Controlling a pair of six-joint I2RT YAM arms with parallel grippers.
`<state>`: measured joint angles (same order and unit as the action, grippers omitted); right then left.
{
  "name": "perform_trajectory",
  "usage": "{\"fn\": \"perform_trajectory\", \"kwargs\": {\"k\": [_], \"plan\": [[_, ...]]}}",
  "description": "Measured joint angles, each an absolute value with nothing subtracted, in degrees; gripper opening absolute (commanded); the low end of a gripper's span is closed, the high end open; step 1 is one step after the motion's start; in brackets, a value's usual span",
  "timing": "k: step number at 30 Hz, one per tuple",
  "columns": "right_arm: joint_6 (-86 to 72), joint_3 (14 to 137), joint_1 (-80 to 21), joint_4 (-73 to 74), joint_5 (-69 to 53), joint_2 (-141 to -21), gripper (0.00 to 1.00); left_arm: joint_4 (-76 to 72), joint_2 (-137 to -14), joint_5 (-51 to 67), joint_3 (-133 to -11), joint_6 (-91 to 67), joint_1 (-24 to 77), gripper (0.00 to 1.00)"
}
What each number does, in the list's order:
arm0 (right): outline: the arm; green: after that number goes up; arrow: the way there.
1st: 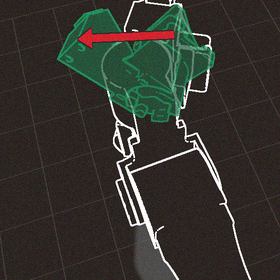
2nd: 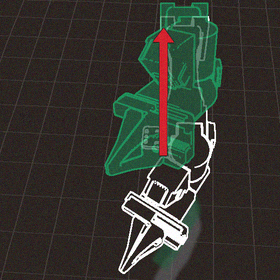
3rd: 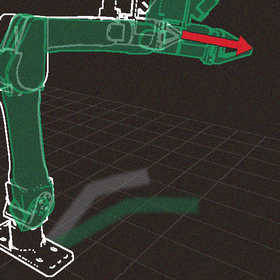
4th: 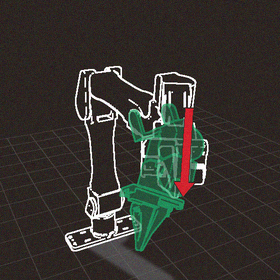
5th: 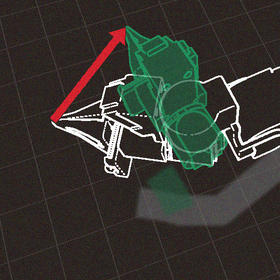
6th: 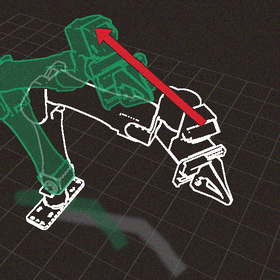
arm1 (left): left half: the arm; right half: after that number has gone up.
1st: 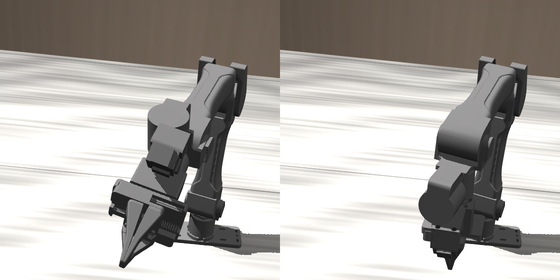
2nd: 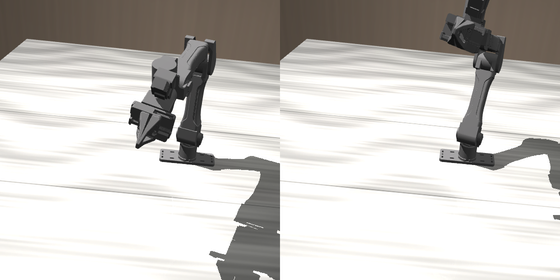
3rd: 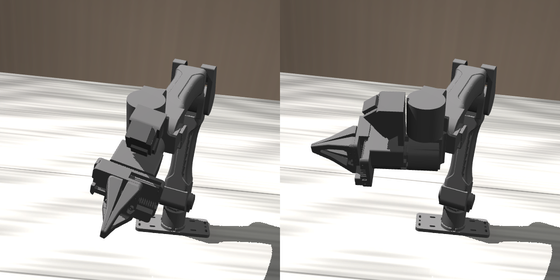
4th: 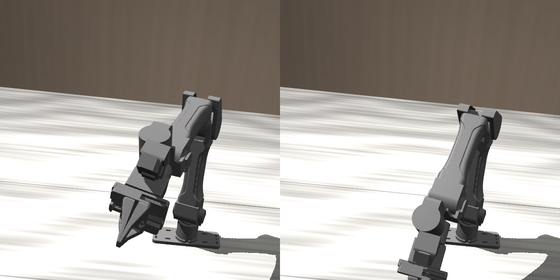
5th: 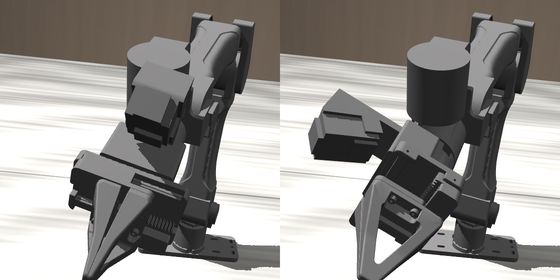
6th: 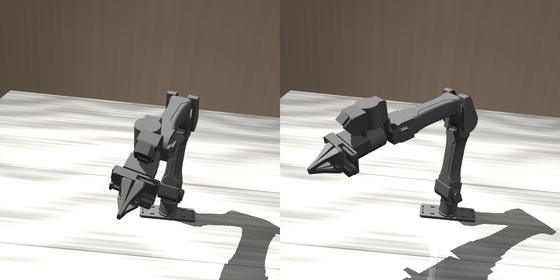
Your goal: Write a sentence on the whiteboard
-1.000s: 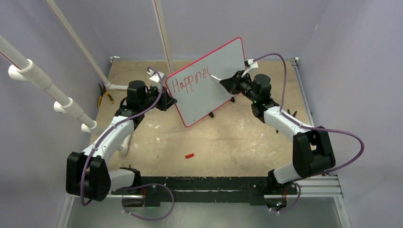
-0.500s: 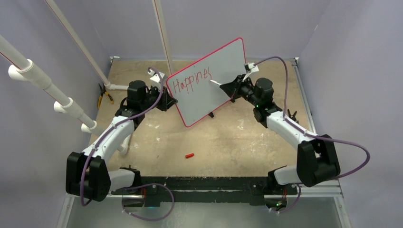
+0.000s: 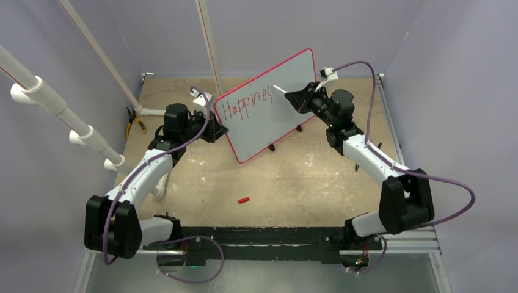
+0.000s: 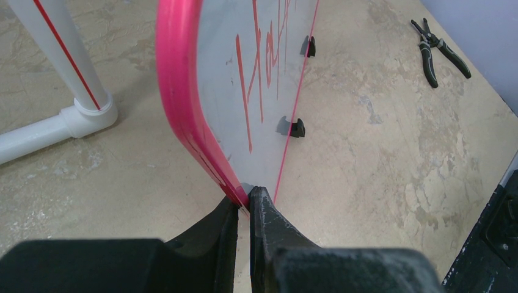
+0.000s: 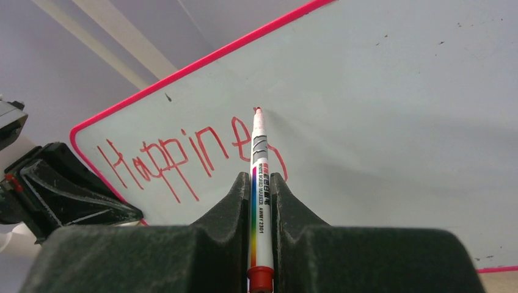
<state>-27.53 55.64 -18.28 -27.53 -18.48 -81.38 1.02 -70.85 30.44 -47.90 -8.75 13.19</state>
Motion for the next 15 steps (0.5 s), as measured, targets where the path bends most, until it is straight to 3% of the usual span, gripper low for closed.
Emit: {"fn": "perform_trajectory", "kwargs": {"k": [15], "plan": [[-27.9, 56.3, -17.6, -28.1, -18.3, -84.9, 0.0, 1.0, -70.9, 30.2, -47.9, -8.8, 13.2, 0.0]]}}
